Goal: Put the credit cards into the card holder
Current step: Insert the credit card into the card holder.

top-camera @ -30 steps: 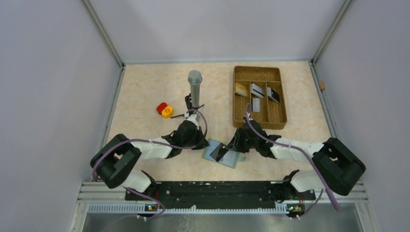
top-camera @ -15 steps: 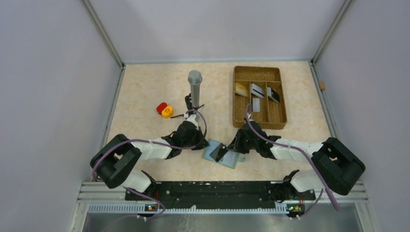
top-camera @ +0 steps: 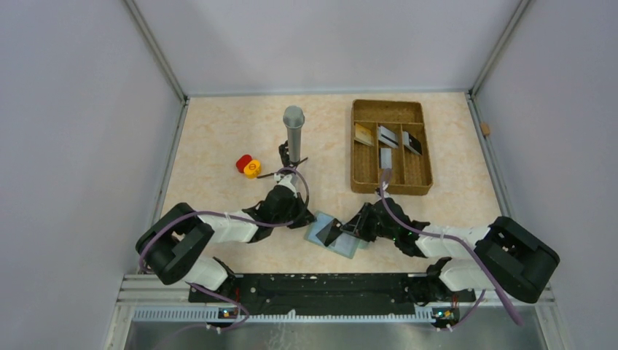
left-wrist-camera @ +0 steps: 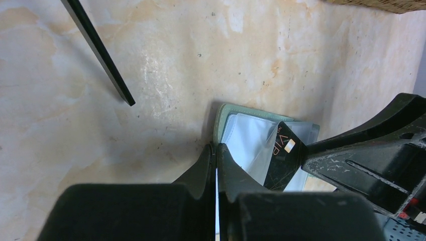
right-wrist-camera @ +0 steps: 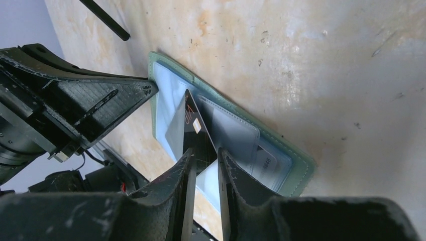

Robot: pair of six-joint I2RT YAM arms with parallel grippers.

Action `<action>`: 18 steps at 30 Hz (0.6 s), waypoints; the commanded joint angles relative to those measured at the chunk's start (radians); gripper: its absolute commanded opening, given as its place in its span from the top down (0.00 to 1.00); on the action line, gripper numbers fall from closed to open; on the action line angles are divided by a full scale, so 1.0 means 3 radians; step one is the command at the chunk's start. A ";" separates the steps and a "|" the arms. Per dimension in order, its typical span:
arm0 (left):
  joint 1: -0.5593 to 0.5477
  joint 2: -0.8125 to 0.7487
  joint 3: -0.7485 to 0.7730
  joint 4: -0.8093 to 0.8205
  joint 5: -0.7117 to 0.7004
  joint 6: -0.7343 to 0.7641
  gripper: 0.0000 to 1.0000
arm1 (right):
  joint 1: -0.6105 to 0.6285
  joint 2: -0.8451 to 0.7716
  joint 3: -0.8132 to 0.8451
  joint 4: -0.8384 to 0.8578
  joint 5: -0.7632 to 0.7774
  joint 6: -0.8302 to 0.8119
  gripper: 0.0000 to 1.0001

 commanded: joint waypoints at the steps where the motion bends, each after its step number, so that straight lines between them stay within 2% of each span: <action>1: -0.0037 0.0007 -0.0078 0.0218 0.0049 -0.0149 1.00 | 0.0121 -0.0069 -0.0096 0.0428 0.0113 0.0179 0.77; 14: -0.0037 -0.0093 -0.0212 0.0300 -0.0025 -0.0306 1.00 | 0.0355 0.0000 -0.0147 0.0821 0.0488 0.0209 0.78; 18: -0.0037 -0.0118 -0.0225 0.0327 -0.0024 -0.0264 1.00 | 0.0364 -0.0001 -0.0088 0.0419 0.0542 0.0320 0.85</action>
